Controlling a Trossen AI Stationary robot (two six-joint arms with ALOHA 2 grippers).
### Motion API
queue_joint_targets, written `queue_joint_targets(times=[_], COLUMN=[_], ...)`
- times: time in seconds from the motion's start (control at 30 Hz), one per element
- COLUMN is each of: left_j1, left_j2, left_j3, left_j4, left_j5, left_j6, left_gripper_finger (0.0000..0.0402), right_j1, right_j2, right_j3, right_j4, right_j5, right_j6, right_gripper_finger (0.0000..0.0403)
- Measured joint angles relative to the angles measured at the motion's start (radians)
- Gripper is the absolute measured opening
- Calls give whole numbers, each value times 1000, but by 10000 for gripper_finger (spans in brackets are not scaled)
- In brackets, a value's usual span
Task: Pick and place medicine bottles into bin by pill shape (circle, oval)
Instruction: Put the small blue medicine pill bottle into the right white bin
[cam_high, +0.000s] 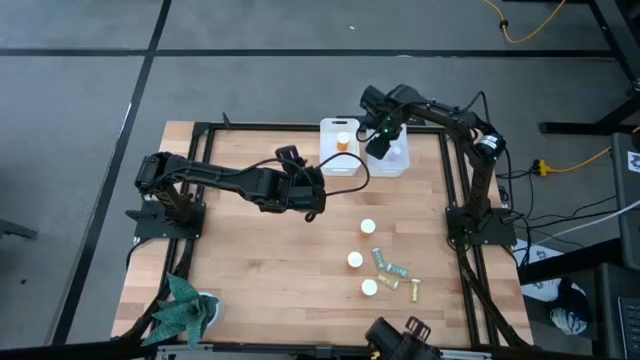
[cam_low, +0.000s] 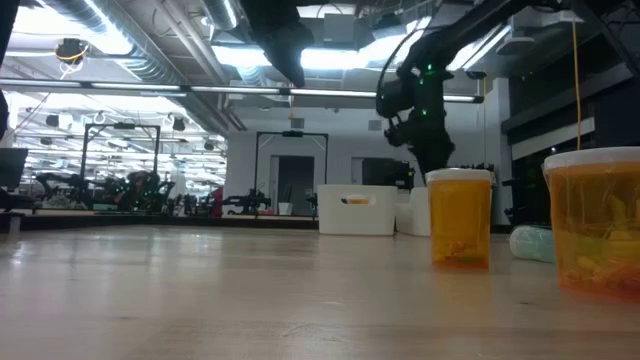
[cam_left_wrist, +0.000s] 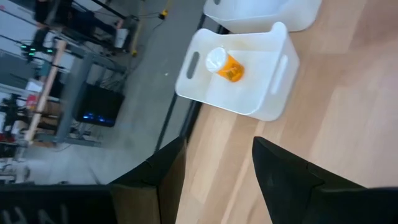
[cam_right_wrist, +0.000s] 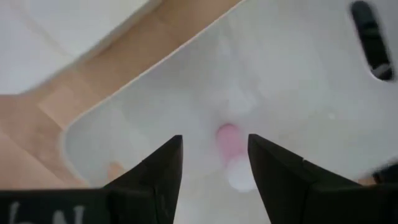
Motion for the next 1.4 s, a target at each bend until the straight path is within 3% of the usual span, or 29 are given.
queue_joint_targets(times=[0.37,0.6,0.8,0.93,1.1,1.23,1.4], left_j1=[2,2,2,2,2,2,2], left_j2=[0,0,0,0,0,0,0], left_j3=[0,0,0,0,0,0,0], left_j4=[0,1,2,6,9,11,12], left_j5=[96,184,201,204,222,222,223], left_j6=[3,1,-24,-26,-27,-46,-76], left_gripper_finger=[176,176,176,176,176,176,176], right_j1=[256,465,668,811,976,1076,1157], right_j2=[-311,-499,-626,-726,-845,-880,-841], right_j3=[-5,-5,-20,-137,-377,-556,-703], right_j4=[14,-67,-193,-213,-169,-51,198], right_j5=[35,41,226,322,321,233,86], right_j6=[105,196,405,576,835,1005,1018], right_gripper_finger=[184,184,184,184,184,184,184])
